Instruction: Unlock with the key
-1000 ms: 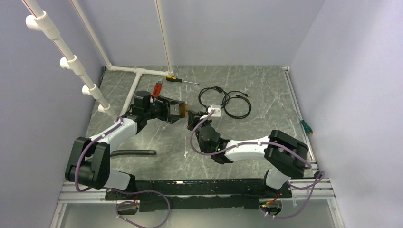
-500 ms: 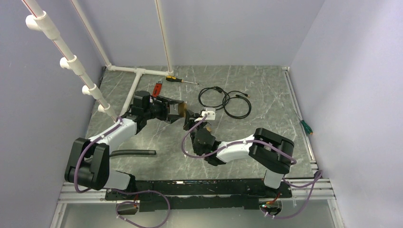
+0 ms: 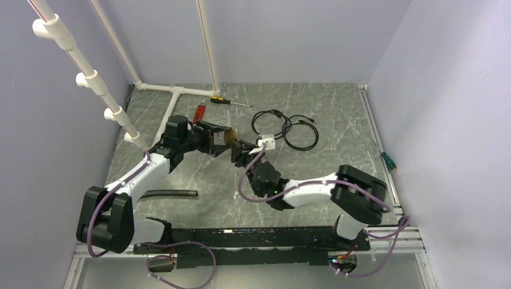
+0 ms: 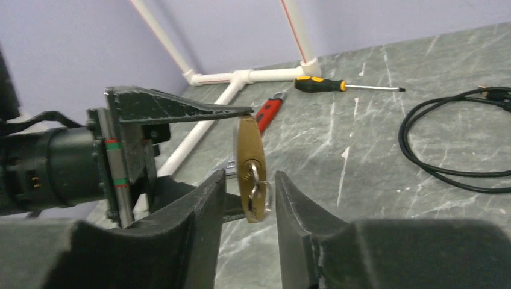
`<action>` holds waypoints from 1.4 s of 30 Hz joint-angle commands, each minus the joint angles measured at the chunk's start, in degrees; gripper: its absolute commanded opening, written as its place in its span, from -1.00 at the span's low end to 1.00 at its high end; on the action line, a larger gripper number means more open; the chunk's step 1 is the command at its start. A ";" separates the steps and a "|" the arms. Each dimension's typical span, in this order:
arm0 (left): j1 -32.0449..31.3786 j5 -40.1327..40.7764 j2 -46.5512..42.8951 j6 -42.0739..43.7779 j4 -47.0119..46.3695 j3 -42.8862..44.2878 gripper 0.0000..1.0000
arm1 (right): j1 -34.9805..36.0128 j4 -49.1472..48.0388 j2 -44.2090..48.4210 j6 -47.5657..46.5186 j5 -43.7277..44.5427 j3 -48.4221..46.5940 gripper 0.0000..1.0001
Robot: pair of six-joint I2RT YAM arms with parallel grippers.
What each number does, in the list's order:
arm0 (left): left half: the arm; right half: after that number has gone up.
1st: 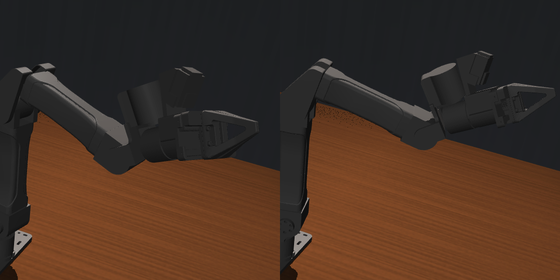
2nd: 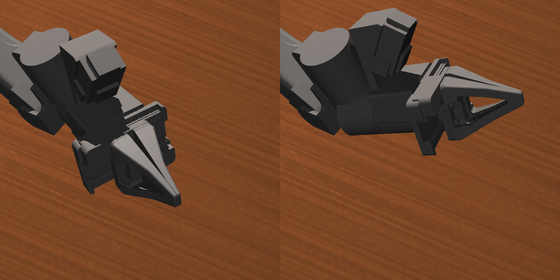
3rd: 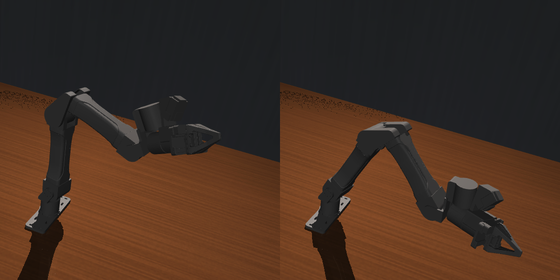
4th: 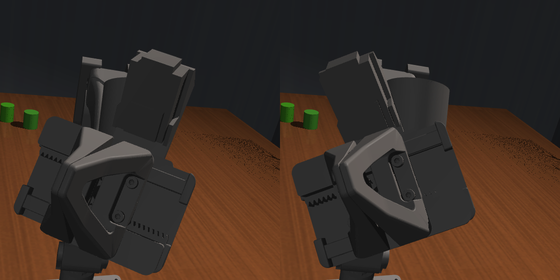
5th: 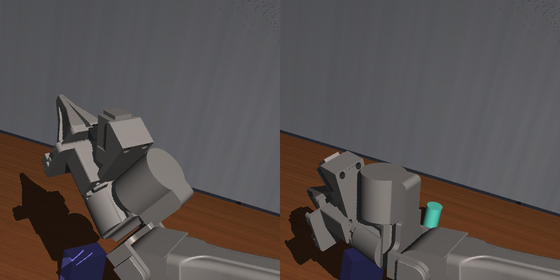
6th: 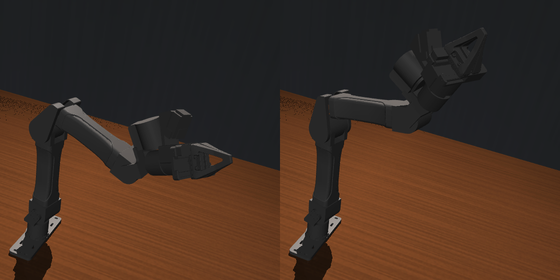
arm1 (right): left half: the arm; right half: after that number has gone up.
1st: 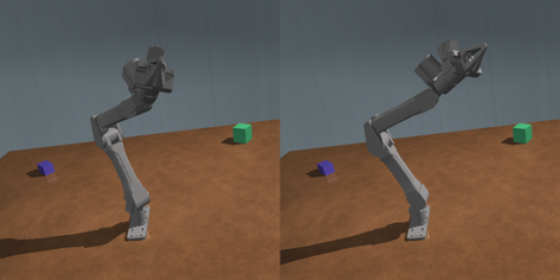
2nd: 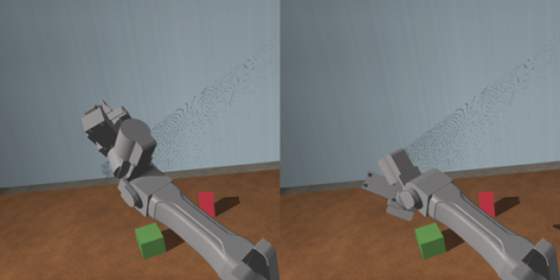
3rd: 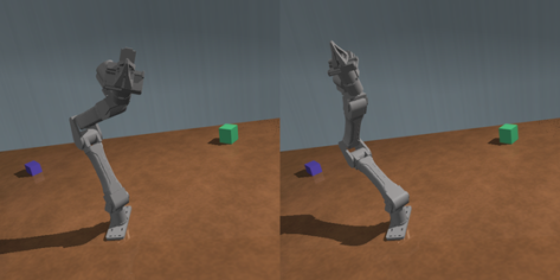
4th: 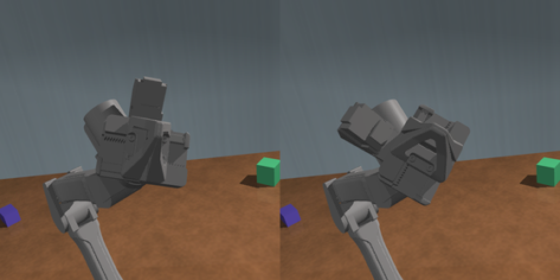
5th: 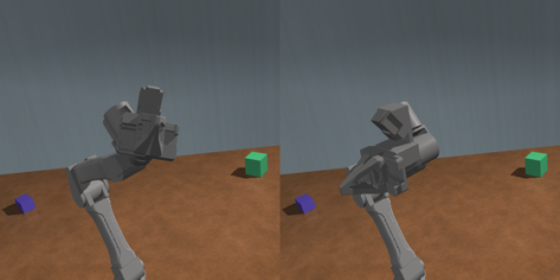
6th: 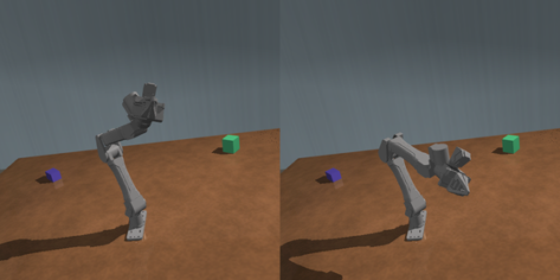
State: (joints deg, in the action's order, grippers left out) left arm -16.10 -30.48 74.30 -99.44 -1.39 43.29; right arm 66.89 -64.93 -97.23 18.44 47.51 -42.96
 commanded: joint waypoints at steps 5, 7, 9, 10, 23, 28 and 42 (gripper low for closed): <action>-1.04 -3.77 -2.69 0.79 -5.41 2.25 -1.00 | 0.18 18.58 17.17 4.68 -10.52 3.56 0.36; -1.04 -3.72 -2.14 1.23 -5.12 2.41 -1.00 | 0.24 21.57 20.43 4.96 -11.46 4.28 0.42; -1.04 -3.84 -1.62 1.37 -4.73 2.37 -1.00 | -0.22 25.47 23.38 5.52 -12.73 4.61 0.45; -1.04 -4.01 -1.35 1.42 -4.98 2.22 -1.00 | -0.83 28.74 24.57 6.21 -13.52 4.07 0.45; -1.04 -3.71 -0.28 4.36 -3.05 2.40 -1.00 | -8.89 44.47 22.83 8.86 -30.62 -1.35 -0.34; -1.04 -4.73 0.77 5.23 -1.95 2.85 -1.00 | -8.97 45.02 21.59 7.79 -31.49 -3.33 -0.36; -1.04 -5.55 1.59 6.58 -1.60 3.12 -1.00 | -9.32 44.20 18.72 5.12 -29.58 -4.33 -0.42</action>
State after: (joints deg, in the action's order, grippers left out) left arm -17.12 -32.82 76.69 -93.60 1.61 43.31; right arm 57.89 -19.20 -77.76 24.95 16.62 -45.04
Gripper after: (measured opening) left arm 0.648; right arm 0.307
